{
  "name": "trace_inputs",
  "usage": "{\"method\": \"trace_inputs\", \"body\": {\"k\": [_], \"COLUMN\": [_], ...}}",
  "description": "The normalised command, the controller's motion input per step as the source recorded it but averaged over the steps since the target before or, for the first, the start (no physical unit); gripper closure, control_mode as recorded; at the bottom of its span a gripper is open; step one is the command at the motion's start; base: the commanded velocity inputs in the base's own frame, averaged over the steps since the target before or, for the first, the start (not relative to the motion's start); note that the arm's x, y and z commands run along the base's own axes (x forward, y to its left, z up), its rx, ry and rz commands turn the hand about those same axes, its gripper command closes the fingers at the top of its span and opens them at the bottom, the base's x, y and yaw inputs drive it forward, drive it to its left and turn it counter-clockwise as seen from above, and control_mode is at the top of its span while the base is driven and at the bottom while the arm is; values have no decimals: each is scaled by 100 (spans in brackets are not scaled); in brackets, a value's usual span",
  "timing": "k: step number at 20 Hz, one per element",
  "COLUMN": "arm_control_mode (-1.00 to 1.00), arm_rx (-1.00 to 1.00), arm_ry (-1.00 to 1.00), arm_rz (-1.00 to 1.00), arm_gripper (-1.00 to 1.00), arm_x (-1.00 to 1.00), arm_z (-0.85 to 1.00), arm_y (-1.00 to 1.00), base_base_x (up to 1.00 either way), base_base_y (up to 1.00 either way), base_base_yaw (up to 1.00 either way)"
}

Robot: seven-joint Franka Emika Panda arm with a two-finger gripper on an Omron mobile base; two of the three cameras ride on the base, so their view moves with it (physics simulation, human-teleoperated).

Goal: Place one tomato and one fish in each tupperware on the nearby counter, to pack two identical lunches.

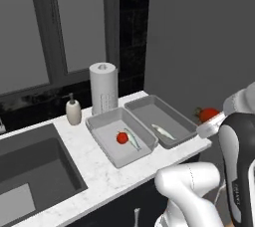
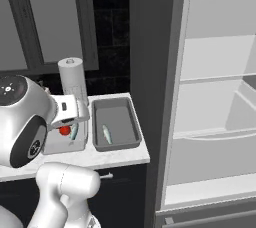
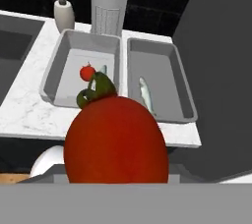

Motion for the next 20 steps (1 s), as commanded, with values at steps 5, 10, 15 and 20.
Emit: {"method": "trace_inputs", "body": {"k": [5,10,15,20], "arm_control_mode": [-100,-100,-100,-100], "arm_rx": [-3,-3,0,-2], "arm_ry": [4,23,15,0], "arm_rz": [-5,-11,-10,-7], "arm_gripper": [100,100,100,100], "arm_x": [27,85,97,84], "arm_z": [-12,-50,-58,-66], "arm_y": [4,0,0,0], "base_base_x": [43,0,0,0], "base_base_y": [30,0,0,0], "base_base_yaw": [-14,0,0,0]}}
